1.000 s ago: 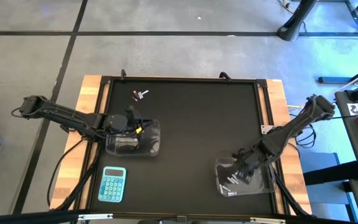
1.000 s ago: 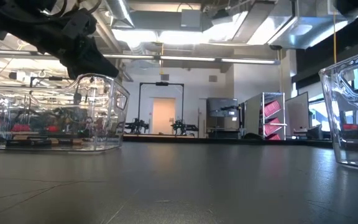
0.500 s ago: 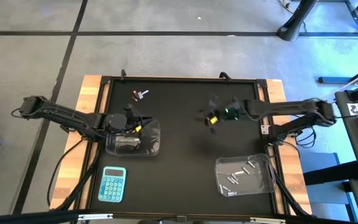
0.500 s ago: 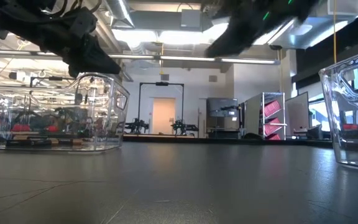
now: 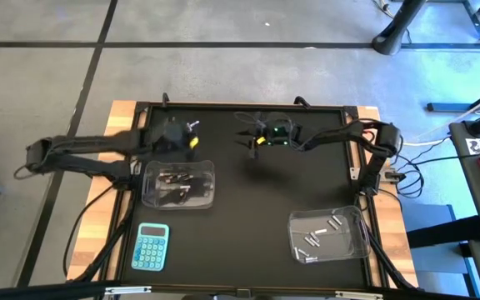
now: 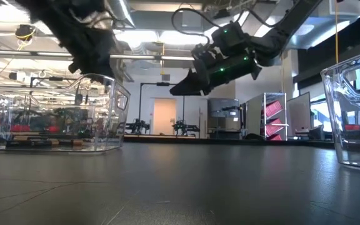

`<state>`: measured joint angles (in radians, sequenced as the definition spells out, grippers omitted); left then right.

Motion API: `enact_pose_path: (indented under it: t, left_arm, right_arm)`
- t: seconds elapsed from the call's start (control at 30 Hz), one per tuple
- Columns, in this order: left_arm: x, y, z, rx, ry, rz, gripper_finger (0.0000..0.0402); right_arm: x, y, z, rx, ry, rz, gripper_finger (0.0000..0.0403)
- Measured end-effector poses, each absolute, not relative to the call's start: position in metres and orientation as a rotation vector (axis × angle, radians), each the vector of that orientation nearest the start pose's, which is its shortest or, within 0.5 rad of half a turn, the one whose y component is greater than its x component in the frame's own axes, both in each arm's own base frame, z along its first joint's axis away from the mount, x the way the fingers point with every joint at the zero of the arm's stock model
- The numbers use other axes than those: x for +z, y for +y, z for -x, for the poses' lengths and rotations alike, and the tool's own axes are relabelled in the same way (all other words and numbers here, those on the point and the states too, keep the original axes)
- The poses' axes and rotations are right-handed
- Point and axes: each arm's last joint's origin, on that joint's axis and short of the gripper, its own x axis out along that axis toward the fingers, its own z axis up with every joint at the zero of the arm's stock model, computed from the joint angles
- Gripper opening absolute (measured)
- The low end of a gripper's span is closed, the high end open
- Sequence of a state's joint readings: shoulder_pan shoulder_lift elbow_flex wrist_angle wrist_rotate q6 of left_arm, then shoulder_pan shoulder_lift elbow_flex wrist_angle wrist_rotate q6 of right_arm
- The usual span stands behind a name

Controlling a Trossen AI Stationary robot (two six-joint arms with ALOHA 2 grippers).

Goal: Sort batteries
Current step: Put the white battery into the right transparent bin

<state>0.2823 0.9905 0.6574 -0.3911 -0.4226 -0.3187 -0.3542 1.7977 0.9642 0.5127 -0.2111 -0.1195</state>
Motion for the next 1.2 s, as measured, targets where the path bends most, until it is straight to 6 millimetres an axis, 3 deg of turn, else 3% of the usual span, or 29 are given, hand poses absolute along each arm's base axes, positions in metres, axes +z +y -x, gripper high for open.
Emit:
enact_pose_path:
  t: [0.07,0.2,0.3,0.47,0.7,1.03,1.2]
  left_arm:
    - [0.244,0.089,-0.186,0.830,0.707,0.263,0.0141]
    - [0.233,0.138,-0.191,0.796,0.864,0.370,0.0176]
    - [0.217,0.172,-0.197,0.794,0.979,0.405,0.0183]
    - [0.195,0.211,-0.209,0.777,1.134,0.406,0.0170]
    - [0.174,0.238,-0.224,0.745,1.217,0.395,0.0135]
    - [0.143,0.258,-0.213,0.748,1.323,0.467,0.0092]
    - [0.142,0.257,-0.214,0.691,1.318,0.467,0.0026]
  right_arm:
    - [0.188,-0.126,-0.358,-0.120,0.336,0.030,0.0143]
    - [0.189,-0.125,-0.357,-0.117,0.356,-0.016,0.0143]
    - [0.185,-0.120,-0.356,-0.079,0.389,-0.065,0.0143]
    - [0.183,-0.100,-0.353,-0.020,0.509,-0.094,0.0143]
    - [0.182,-0.062,-0.353,-0.004,0.617,-0.054,0.0143]
    - [0.178,-0.025,-0.354,0.022,0.681,0.003,0.0143]
    - [0.176,-0.010,-0.346,0.005,0.787,-0.016,0.0143]
